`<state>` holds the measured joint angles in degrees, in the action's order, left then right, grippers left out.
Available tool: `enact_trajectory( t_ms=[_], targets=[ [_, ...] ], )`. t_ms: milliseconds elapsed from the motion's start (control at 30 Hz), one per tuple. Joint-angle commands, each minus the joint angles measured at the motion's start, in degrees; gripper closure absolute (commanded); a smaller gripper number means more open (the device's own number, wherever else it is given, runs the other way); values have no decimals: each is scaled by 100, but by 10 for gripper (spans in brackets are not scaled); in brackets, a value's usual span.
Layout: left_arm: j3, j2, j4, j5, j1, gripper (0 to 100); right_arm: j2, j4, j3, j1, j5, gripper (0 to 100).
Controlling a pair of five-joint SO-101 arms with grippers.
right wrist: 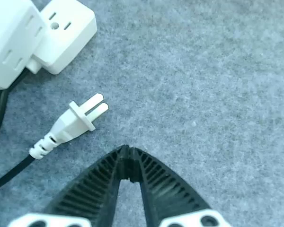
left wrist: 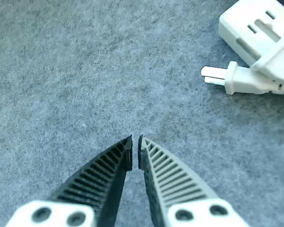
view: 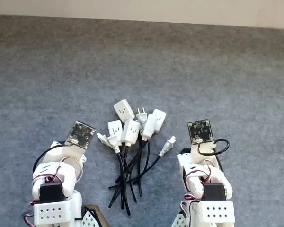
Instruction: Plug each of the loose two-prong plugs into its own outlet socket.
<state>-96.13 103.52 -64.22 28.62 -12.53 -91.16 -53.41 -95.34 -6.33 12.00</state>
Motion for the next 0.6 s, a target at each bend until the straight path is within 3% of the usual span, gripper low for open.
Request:
enact_trajectory(
  t_ms=[0,133,433,567],
  targets=[
    [-101,48,-167,53,1165,949,-48,119,-804,66,387,993],
    [-101,48,-299,53,1138,950,-48,84,-822,75,1565,993],
    [-101,57,-325,35,620,950,-48,101,-796,708,1380,993],
    [-66,75,-123,-97,-110,949,-48,92,-646,1095,1371,993]
  ],
)
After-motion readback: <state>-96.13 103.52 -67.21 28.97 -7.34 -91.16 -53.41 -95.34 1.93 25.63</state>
